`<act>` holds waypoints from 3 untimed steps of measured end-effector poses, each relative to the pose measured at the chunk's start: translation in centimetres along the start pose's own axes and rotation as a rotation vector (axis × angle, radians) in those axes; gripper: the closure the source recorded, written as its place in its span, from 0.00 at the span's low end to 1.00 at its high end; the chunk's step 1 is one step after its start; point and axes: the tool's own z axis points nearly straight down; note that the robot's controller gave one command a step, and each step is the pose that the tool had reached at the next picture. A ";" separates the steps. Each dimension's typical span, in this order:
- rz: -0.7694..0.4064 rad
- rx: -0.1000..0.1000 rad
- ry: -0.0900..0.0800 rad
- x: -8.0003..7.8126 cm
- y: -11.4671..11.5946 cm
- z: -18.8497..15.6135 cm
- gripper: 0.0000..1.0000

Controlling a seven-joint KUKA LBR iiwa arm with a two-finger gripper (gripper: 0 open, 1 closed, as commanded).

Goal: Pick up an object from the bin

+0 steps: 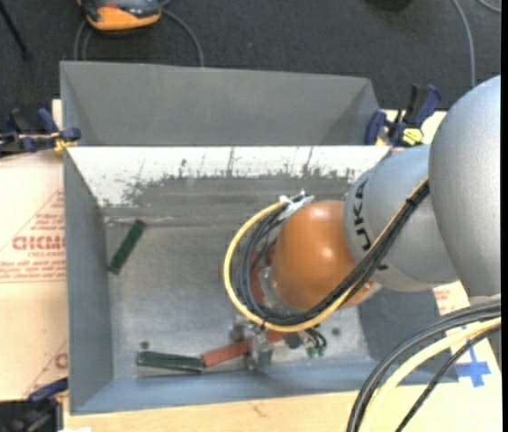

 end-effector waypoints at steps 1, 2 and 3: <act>-0.001 0.000 0.000 0.0 0.0 0.0 1.00; -0.002 0.000 0.000 0.0 0.0 0.0 1.00; -0.002 0.001 -0.004 -4.9 0.6 -20.6 1.00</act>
Offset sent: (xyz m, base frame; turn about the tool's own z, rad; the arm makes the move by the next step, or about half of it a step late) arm 0.0000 0.0000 0.0000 0.0000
